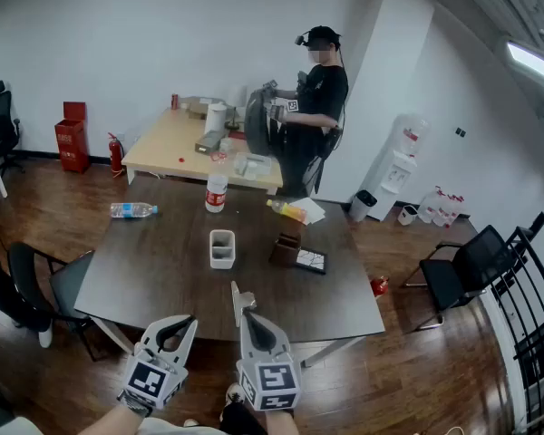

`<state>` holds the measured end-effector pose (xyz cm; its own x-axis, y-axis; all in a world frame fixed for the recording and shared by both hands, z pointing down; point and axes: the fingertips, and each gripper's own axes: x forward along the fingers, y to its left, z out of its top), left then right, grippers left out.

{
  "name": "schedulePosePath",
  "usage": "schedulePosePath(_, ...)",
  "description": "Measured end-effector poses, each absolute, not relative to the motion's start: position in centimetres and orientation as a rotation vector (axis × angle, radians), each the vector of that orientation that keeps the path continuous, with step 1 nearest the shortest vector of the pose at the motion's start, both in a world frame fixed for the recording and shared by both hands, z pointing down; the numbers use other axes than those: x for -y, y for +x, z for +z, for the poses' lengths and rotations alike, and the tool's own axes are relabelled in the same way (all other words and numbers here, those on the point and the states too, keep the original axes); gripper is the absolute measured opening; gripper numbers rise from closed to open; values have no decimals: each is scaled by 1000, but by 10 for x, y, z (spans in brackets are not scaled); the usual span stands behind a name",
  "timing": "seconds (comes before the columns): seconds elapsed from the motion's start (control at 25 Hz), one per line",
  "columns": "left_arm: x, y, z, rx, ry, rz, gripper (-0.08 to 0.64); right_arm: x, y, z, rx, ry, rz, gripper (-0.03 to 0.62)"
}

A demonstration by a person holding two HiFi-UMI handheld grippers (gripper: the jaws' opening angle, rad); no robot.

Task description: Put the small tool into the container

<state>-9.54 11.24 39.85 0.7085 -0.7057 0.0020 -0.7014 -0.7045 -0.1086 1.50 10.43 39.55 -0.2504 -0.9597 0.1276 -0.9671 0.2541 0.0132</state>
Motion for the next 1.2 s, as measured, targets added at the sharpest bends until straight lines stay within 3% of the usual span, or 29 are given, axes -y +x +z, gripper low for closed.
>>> schedulePosePath(0.52,36,-24,435,-1191,-2786,-132,3,32,54,432,2495,1767,168,9)
schedulePosePath(0.88,97,28,524,-1292,-2891,-468,3,84,109,577,2296,1580,803,30)
schedulePosePath(0.92,100,28,535,-1304,-2889,-512,3,85,114,597,2243,1557,875,70)
schedulePosePath(1.2,127,10,571,-1413,-2849,-662,3,81,132,683,1977,1409,1220,72)
